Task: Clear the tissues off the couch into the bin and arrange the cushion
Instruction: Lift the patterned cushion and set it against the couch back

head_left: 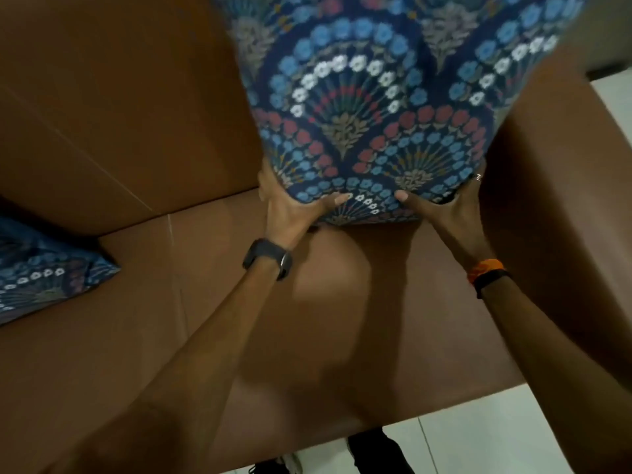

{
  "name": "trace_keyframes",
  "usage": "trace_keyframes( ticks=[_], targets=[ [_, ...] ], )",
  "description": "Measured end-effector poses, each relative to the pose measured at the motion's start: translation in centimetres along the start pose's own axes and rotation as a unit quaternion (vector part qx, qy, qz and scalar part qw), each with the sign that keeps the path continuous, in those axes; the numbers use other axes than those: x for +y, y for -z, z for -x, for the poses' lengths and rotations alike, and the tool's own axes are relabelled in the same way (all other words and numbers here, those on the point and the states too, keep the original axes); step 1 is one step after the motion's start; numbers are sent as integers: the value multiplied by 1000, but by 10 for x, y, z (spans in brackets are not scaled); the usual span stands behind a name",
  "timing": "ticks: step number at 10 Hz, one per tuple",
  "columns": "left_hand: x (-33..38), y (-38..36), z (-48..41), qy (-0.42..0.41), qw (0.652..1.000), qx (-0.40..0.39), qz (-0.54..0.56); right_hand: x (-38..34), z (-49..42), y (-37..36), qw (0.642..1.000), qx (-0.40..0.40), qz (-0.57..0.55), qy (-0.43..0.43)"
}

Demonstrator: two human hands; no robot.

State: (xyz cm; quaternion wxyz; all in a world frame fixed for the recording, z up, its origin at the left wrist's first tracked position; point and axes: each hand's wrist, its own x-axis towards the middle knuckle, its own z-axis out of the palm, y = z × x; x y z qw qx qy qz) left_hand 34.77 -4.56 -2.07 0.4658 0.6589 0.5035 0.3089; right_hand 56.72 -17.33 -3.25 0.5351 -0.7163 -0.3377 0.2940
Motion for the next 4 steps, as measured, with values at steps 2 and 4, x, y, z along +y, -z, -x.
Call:
trace_keyframes(
  ticks=[2,4],
  targets=[
    [-33,36,11,56,998,35,11,-19,-19,-47,995,-94,37,12],
    [-23,43,18,99,993,29,53,-38,2,-53,996,-83,39,-19]
  ],
)
